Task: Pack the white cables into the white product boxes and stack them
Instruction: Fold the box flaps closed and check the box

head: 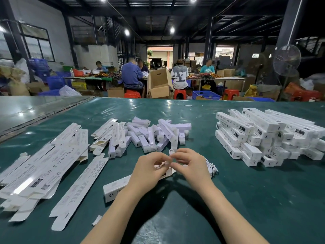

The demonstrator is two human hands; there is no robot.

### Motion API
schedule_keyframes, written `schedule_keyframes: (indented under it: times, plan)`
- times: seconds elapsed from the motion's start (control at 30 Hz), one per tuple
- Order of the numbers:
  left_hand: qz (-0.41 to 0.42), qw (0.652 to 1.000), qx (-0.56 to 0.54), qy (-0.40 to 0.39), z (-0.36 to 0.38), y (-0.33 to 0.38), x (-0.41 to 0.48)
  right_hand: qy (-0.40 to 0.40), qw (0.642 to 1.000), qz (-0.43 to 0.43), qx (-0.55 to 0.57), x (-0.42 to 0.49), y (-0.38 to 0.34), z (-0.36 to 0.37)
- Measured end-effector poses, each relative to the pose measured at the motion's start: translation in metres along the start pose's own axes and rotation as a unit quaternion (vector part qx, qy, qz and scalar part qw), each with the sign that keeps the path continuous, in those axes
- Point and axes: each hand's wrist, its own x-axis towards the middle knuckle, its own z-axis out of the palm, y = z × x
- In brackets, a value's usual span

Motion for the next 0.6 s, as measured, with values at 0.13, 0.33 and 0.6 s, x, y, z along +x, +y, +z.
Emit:
schedule_keyframes:
  times: [0.13,0.33,0.6]
  plan:
    - [0.006,1.0,0.003,-0.022,0.0016,0.0008,-0.0022,-0.019,1.0,-0.008,-0.011,-0.0013,0.0034,-0.0007]
    - [-0.029,0.996,-0.085,-0.015,-0.0008,0.0031,-0.0009,-0.029,0.999,-0.032,-0.029,-0.0032,0.007,-0.0009]
    - [-0.036,0.993,-0.112,0.019,0.0039,0.0084,-0.0004,0.011,0.991,0.061,0.119,-0.0066,0.002,0.0008]
